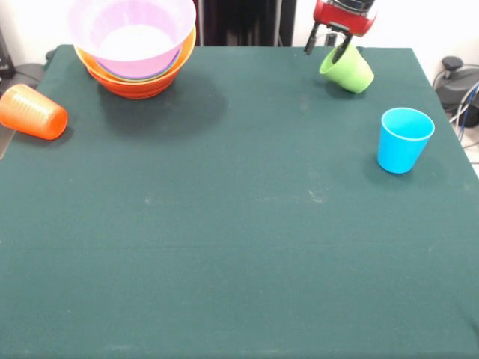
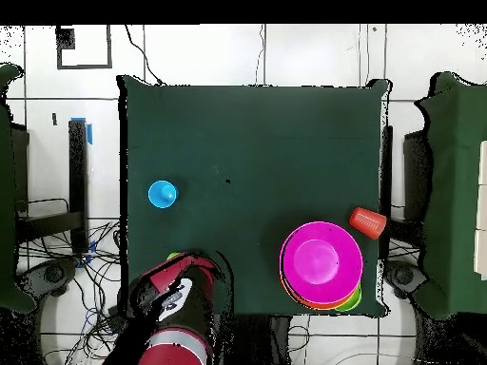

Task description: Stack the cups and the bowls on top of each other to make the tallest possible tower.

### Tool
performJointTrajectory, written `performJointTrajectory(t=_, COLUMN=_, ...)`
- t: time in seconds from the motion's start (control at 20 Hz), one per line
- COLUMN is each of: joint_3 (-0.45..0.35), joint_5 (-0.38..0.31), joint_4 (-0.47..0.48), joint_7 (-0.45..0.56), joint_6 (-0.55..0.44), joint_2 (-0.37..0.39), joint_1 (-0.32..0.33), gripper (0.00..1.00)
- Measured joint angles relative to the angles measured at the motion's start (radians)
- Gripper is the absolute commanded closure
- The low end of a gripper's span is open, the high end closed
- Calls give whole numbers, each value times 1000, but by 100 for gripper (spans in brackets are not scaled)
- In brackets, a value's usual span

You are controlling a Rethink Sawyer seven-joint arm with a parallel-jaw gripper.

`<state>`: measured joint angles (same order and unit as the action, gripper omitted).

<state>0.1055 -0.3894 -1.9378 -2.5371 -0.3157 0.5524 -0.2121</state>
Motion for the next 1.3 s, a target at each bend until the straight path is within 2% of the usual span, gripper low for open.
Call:
performJointTrajectory(t=0.85, joint_3=6, joint_5=12, joint_4=9, joint_7=0, joint_6=0, joint_2=0, joint_1=-4, gripper=0)
performJointTrajectory(t=1.3, joint_3=25, joint_5=67, joint_4=58, joint_7=0, joint_6=-46, joint_2=-1, joint_1=-79, gripper=0)
